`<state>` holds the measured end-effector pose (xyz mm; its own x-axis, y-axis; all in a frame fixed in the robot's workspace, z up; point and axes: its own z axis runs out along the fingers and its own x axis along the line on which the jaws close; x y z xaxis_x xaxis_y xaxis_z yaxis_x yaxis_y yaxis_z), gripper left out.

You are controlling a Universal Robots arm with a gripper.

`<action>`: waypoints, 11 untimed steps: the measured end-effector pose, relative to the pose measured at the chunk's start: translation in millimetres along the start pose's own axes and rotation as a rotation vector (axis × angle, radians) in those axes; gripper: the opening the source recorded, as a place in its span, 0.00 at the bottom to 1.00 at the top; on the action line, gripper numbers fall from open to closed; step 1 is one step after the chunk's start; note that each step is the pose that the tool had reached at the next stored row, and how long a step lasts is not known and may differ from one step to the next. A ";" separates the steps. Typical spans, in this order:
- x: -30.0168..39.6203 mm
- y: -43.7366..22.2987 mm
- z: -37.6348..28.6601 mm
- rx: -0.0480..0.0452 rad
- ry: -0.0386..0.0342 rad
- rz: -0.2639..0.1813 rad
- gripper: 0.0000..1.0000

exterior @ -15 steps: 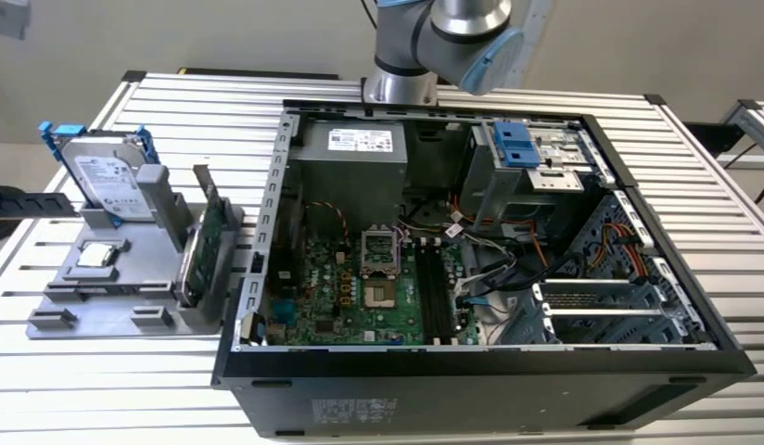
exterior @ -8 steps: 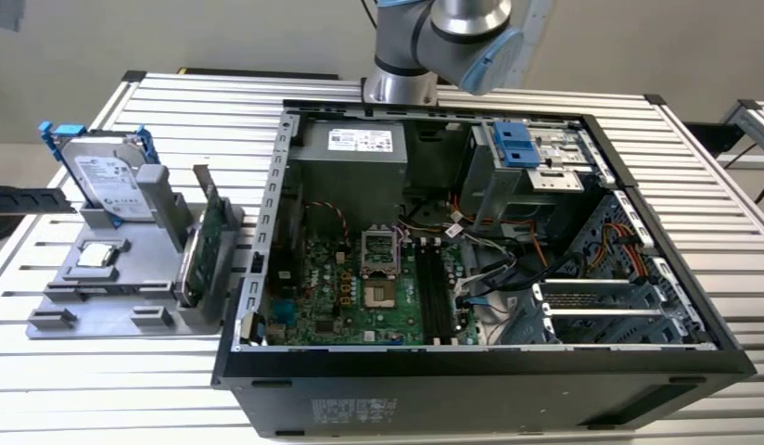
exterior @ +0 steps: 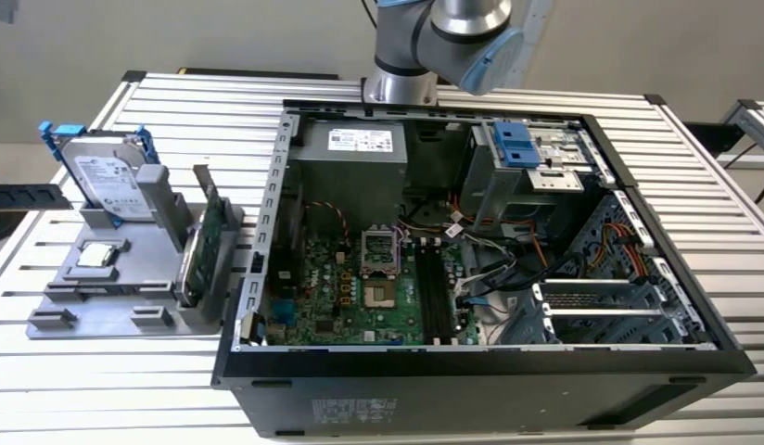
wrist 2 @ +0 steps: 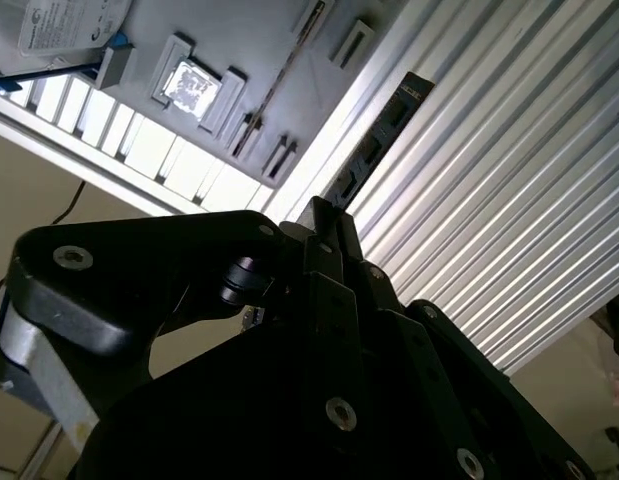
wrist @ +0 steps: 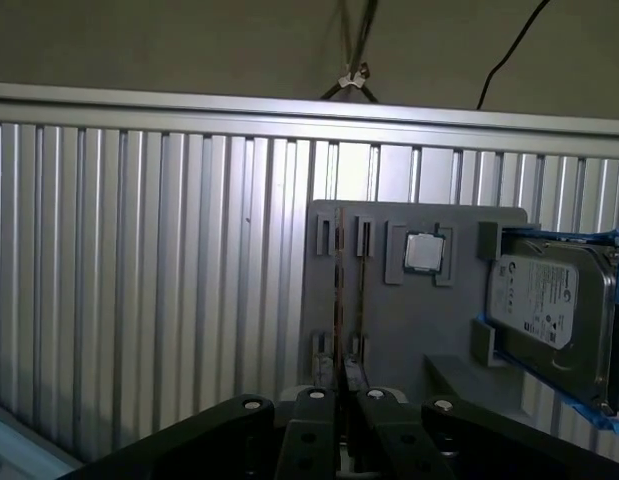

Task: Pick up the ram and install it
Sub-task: 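Pick up the ram and move it above insertion slot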

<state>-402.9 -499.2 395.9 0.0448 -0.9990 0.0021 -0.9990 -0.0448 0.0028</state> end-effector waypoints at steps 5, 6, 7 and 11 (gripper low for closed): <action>0.0 0.1 -2.1 0.0000 0.0000 0.000 0.00; 0.0 0.1 -2.0 0.0001 -0.0001 0.000 0.00; 0.0 0.1 -2.1 0.0000 0.0000 0.000 0.00; 0.0 0.0 -2.1 0.0001 -0.0001 0.000 0.00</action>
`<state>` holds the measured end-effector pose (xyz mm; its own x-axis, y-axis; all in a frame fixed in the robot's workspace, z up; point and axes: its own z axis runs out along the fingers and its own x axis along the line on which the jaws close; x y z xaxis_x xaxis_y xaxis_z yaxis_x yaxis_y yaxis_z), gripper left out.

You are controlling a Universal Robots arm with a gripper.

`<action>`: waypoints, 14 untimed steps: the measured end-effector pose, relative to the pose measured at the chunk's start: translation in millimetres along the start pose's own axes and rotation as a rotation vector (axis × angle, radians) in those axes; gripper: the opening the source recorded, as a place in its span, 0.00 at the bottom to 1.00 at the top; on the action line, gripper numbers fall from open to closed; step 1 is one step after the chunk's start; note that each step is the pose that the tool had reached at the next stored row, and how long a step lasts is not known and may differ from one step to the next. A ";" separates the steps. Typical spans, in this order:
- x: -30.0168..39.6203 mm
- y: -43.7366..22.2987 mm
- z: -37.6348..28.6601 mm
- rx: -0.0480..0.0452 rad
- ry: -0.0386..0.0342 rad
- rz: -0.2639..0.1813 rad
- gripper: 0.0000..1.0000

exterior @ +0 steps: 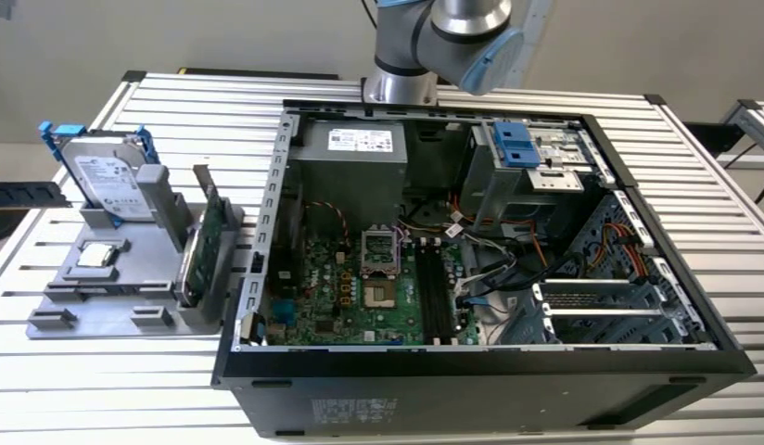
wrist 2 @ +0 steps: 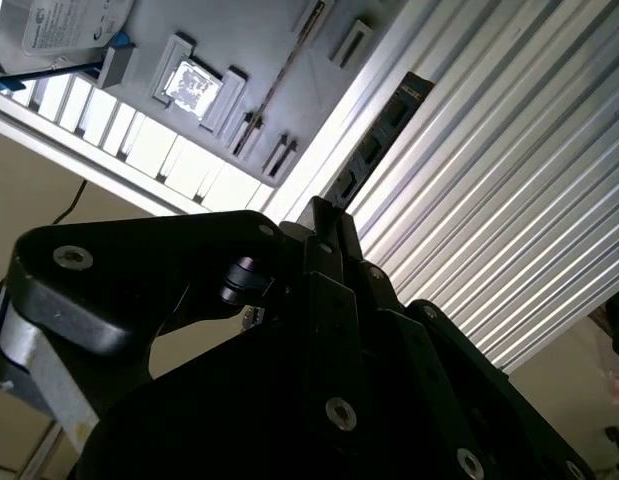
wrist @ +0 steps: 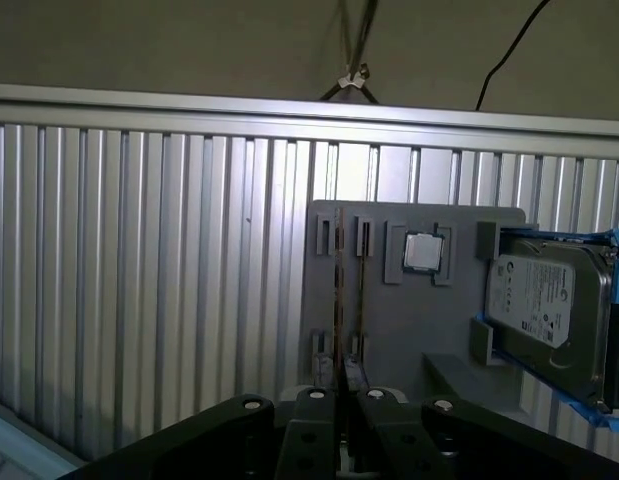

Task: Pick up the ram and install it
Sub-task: 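Pick up the ram and move it above insertion slot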

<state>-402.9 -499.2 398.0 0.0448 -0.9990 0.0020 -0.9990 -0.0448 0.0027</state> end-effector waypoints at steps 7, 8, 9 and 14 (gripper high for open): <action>0.1 -3.3 0.0 -0.0001 0.0001 0.000 0.00; 0.2 -3.4 0.0 -0.0001 0.0000 0.000 0.00; 0.1 -3.5 -0.1 -0.0001 0.0000 0.000 0.00; 0.2 -4.1 0.0 0.0001 0.0000 0.000 0.00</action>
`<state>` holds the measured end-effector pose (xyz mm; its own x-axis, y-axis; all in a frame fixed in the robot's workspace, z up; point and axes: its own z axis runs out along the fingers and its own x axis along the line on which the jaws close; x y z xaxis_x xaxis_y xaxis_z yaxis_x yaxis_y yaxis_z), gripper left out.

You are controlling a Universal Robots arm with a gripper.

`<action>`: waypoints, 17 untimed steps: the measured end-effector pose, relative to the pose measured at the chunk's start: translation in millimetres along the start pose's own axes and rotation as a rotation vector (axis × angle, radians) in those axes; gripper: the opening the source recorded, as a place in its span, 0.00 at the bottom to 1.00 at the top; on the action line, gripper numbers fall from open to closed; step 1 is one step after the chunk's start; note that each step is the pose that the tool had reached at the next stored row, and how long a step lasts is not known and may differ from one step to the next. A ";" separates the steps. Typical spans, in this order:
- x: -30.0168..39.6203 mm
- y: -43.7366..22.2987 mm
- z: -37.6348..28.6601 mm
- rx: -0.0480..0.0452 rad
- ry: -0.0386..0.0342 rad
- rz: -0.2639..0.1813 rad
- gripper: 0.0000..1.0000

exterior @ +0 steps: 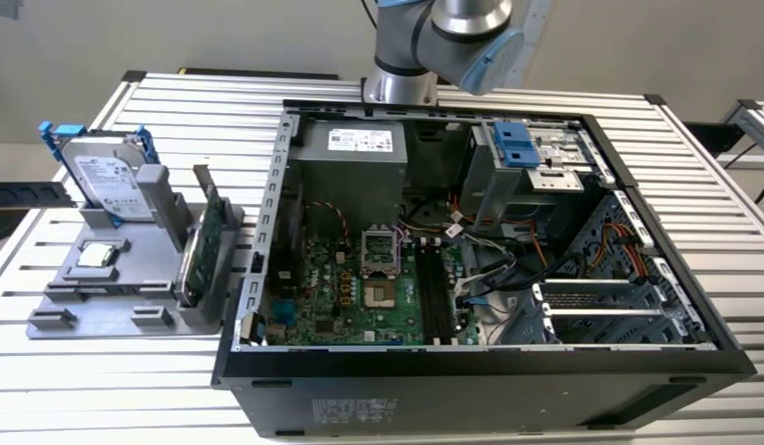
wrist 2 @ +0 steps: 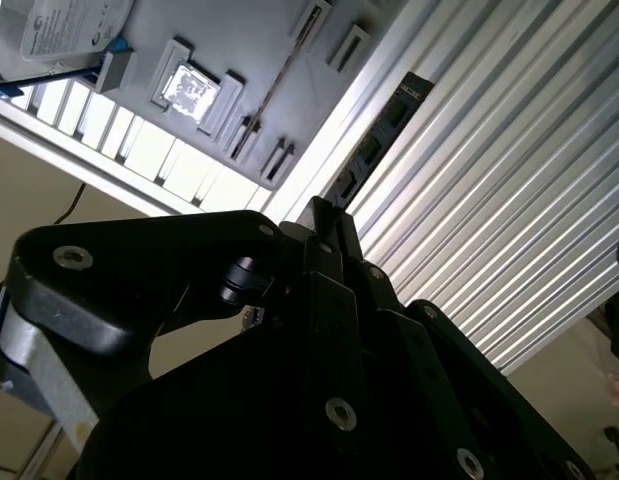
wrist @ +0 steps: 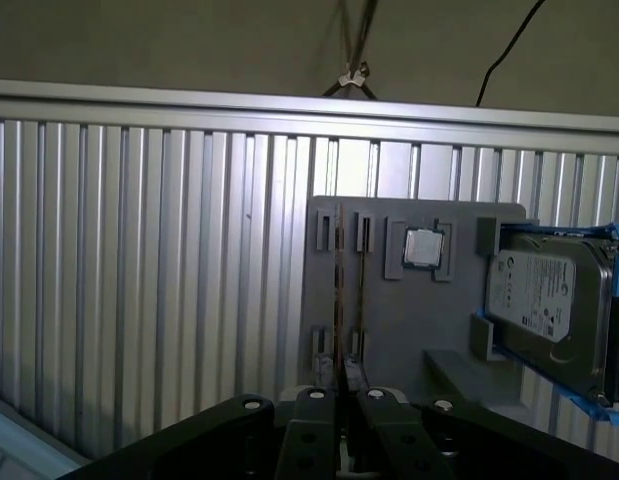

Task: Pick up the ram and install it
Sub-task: 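Pick up the ram and move it above insertion slot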

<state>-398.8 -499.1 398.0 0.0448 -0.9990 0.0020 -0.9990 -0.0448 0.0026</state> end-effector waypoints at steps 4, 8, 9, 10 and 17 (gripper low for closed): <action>0.1 -1.6 -0.1 -0.0001 0.0001 0.000 0.00; 0.2 -4.7 -0.1 -0.0001 0.0000 0.000 0.00; 0.3 -5.6 -0.1 -0.0001 0.0001 0.000 0.00; 0.3 -6.5 -0.1 -0.0001 0.0001 0.000 0.00; 0.6 -13.2 -0.1 -0.0001 0.0001 0.000 0.00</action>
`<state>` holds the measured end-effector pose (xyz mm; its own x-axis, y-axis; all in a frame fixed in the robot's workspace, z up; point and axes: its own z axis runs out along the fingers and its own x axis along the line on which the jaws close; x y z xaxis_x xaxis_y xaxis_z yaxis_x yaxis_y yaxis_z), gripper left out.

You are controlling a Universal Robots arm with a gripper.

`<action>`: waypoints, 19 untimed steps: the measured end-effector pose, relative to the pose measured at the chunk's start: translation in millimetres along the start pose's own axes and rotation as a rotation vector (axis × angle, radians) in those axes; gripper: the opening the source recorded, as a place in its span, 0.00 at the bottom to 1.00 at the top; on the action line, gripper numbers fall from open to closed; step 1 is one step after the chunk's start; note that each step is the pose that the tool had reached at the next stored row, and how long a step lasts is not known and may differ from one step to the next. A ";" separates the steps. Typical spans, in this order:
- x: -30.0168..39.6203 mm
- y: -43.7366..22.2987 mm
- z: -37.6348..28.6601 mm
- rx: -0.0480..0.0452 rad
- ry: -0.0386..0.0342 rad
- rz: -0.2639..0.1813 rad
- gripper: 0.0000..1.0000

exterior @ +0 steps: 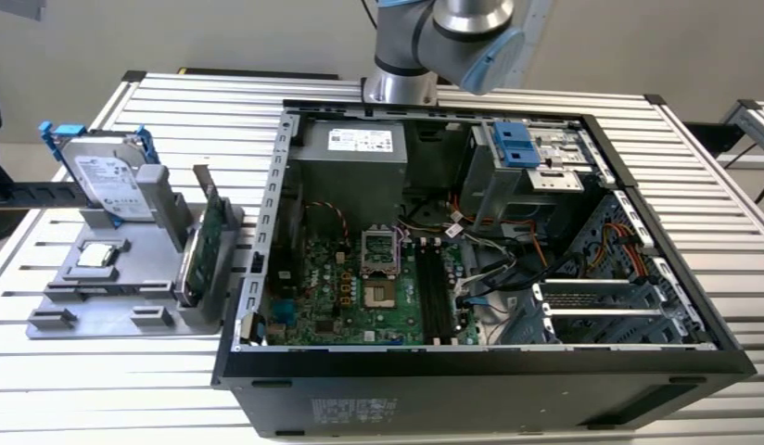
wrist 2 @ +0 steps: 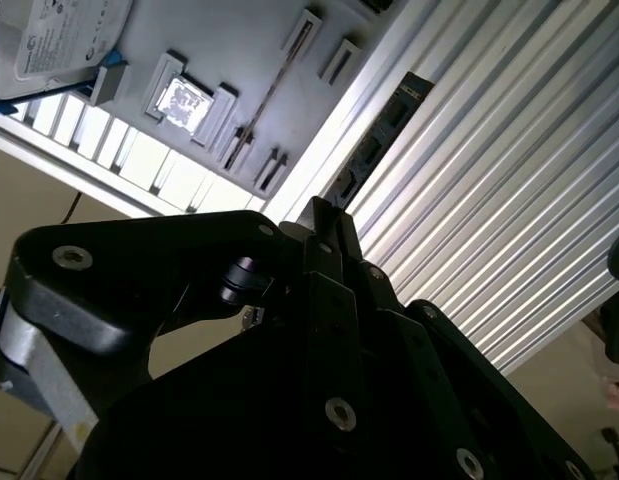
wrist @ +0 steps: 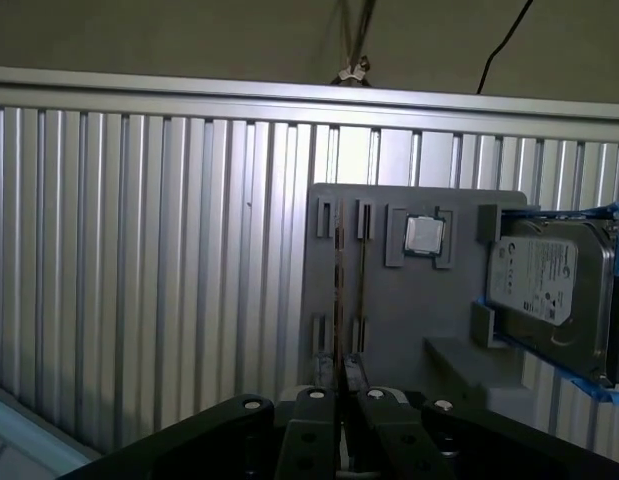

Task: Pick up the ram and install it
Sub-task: 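Pick up the ram and move it above insertion slot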

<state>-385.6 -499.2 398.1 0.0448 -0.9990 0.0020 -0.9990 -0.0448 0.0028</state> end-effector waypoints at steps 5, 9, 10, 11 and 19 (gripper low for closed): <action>0.3 -4.8 0.1 0.0000 -0.0001 0.000 0.00; 0.4 -8.0 0.1 0.0001 -0.0001 0.000 0.00; 0.4 -8.7 0.0 0.0000 0.0000 0.000 0.00; 0.4 -9.5 0.0 0.0001 0.0000 0.000 0.00; 0.7 -15.4 0.0 0.0000 0.0000 0.000 0.00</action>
<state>-370.1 -499.2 398.0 0.0448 -0.9990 0.0020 -0.9990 -0.0448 0.0027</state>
